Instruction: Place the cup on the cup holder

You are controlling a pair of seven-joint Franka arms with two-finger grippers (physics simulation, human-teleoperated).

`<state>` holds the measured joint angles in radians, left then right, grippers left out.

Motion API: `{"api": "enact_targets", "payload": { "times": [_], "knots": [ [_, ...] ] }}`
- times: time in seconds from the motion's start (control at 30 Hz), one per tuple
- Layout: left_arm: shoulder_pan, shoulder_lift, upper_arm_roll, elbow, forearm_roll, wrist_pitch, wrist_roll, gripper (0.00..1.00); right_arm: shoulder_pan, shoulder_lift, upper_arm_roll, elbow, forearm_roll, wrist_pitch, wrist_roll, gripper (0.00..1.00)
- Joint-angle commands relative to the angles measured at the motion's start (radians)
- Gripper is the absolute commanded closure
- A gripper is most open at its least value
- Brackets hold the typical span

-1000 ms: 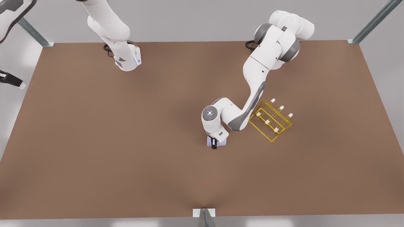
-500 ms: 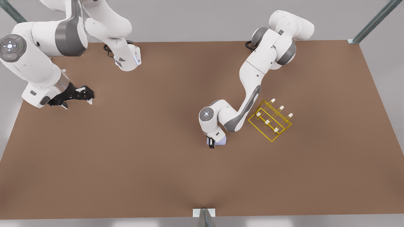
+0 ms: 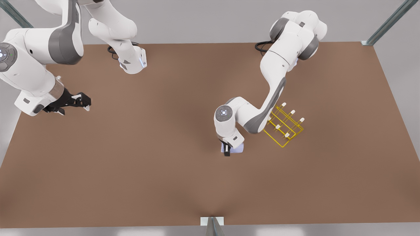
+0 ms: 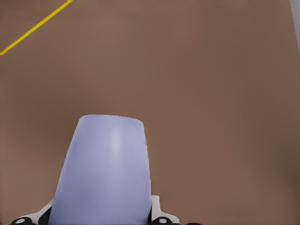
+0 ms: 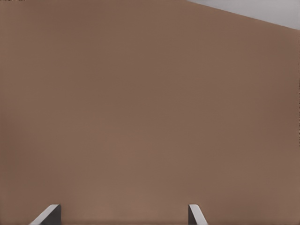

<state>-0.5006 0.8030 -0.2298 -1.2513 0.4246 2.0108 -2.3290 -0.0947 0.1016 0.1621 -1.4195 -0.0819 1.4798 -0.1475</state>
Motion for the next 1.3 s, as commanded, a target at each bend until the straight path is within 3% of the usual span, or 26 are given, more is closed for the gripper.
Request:
{"api": "enact_targets", "payload": {
  "times": [0.0,0.2,0.43,1.0,1.27],
  "knots": [
    [-0.013,-0.005,-0.005,0.001,0.132,-0.286,0.168,0.2,-0.008,-0.002,0.001,0.002,0.001,-0.003,-0.017,0.0],
    [-0.095,0.001,0.009,0.001,0.436,-0.79,0.168,0.2,-0.011,-0.005,0.001,0.005,0.001,-0.007,-0.017,0.0],
    [-0.102,0.015,0.017,-0.014,0.695,-1.01,0.155,0.19,-0.017,-0.005,-0.001,-0.003,0.001,-0.01,-0.027,0.0],
    [-0.204,0.053,0.041,-0.125,0.654,-1.078,-0.024,0.19,-0.014,-0.005,-0.003,0.005,0.001,-0.009,-0.02,0.0],
    [-0.176,0.048,0.041,-0.186,0.669,-1.063,-0.067,0.19,-0.008,-0.006,-0.003,0.008,-0.002,-0.01,-0.02,0.0]
  ]
}}
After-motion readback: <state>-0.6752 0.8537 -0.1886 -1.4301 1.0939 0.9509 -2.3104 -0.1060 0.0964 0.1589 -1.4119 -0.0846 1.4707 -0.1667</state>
